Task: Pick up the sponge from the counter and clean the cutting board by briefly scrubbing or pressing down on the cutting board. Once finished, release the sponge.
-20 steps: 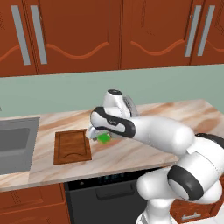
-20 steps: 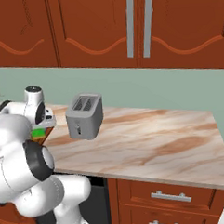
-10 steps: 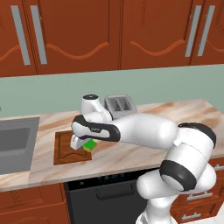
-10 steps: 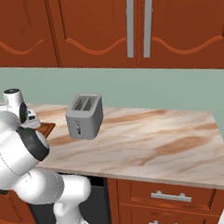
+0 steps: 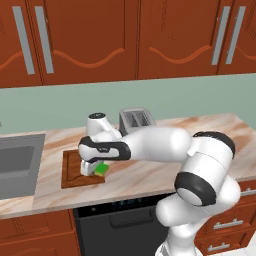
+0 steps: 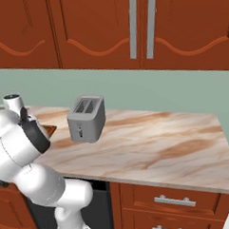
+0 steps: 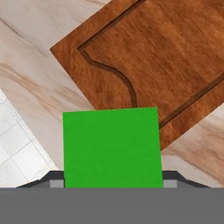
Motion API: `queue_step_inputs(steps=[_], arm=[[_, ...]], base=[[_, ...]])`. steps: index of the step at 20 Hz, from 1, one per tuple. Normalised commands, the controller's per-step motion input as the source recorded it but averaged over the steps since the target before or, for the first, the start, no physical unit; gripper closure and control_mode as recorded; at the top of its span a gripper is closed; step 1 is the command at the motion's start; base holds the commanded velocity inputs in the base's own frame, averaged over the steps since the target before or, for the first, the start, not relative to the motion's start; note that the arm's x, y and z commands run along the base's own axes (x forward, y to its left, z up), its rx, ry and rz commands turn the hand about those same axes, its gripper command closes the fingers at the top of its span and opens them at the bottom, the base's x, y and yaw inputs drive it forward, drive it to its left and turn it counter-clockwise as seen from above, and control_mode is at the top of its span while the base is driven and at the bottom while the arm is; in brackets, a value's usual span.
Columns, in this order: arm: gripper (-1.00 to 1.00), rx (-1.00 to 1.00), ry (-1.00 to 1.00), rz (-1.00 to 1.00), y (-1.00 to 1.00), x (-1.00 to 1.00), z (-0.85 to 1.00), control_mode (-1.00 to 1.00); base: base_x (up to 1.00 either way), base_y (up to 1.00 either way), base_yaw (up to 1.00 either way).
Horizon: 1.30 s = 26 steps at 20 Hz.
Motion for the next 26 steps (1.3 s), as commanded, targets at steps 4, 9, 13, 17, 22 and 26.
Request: queue_step_inputs(steps=[4, 9, 13, 17, 22, 26], arm=[[1.0, -0.04, 0.0, 0.15, 0.0, 0.0, -0.32, -1.0], [1.0, -0.02, 0.0, 0.12, 0.0, 0.01, -0.25, -1.0], [1.0, 0.0, 0.0, 0.1, 0.0, 0.13, -0.21, -1.0], [1.0, 0.0, 0.0, 0.1, 0.0, 0.21, -0.21, -1.0], [1.0, 0.0, 0.0, 0.1, 0.0, 0.2, -0.25, -1.0], [1.0, 0.0, 0.0, 0.1, 0.0, 0.18, -0.31, -1.0]], base=[[0.0, 0.0, 0.0], [0.0, 0.0, 0.0], [0.0, 0.0, 0.0], [0.0, 0.0, 0.0], [0.0, 0.0, 0.0], [0.0, 0.0, 0.0]])
